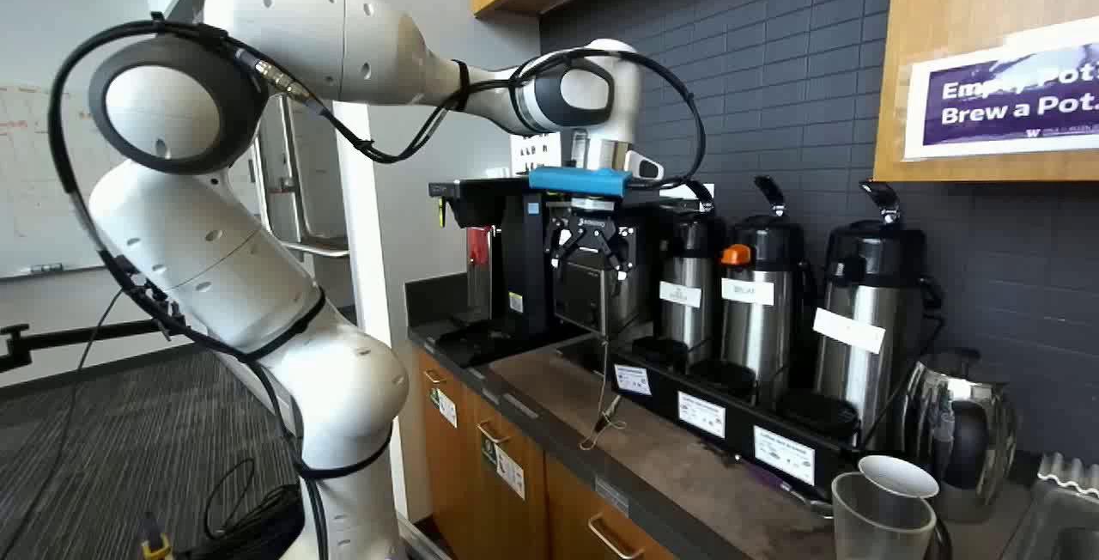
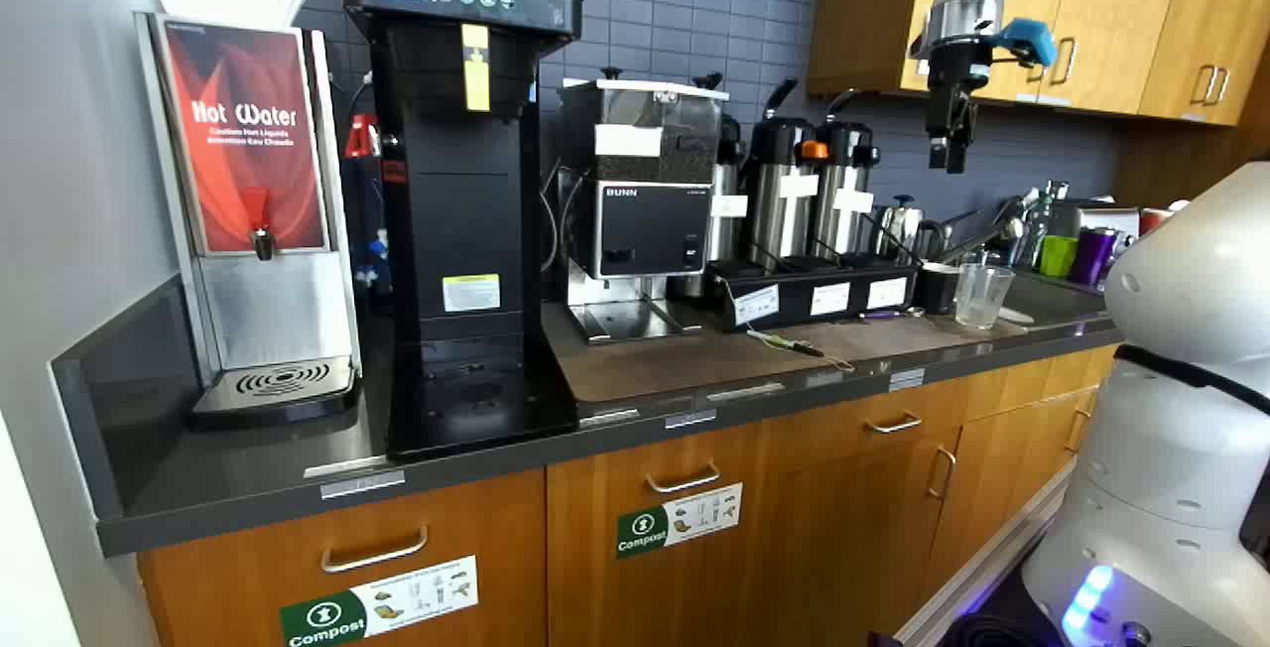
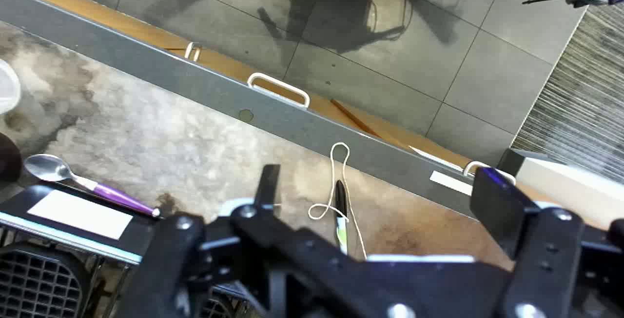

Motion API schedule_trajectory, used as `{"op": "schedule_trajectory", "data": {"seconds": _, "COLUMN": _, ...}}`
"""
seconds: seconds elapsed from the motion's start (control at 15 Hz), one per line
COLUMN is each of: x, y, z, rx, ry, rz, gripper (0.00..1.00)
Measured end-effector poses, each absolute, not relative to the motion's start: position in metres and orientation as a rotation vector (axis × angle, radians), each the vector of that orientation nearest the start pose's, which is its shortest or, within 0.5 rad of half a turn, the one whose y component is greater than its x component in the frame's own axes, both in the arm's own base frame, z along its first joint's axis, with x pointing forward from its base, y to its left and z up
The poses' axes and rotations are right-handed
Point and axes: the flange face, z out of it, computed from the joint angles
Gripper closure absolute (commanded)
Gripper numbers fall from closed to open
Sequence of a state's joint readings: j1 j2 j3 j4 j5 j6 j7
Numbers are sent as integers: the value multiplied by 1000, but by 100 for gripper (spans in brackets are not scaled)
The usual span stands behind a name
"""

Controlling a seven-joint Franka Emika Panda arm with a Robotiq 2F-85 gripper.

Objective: Move the marker to the right

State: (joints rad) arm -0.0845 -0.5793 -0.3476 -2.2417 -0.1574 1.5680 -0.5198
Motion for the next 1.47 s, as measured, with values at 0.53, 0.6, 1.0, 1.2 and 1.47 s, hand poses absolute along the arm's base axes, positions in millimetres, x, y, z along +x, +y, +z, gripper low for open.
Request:
{"op": "schedule_trajectory", "data": {"seconds": 0.53, "x": 322, "y": -193, "z": 559, "rx": -3049, "ry": -247, "rz": 146, "gripper": 0}}
{"op": "schedule_trajectory", "data": {"seconds": 0.6, "x": 322, "y": -193, "z": 559, "rx": -3049, "ry": -247, "rz": 146, "gripper": 0}}
{"op": "schedule_trajectory", "data": {"seconds": 1.0, "x": 322, "y": -193, "z": 559, "rx": -3049, "ry": -247, "rz": 146, "gripper": 0}}
{"op": "schedule_trajectory", "data": {"seconds": 1.2, "x": 323, "y": -190, "z": 558, "rx": -3045, "ry": -249, "rz": 143, "gripper": 0}}
{"op": "schedule_trajectory", "data": {"seconds": 1.47, "x": 339, "y": -163, "z": 548, "rx": -3048, "ry": -338, "rz": 134, "gripper": 0}}
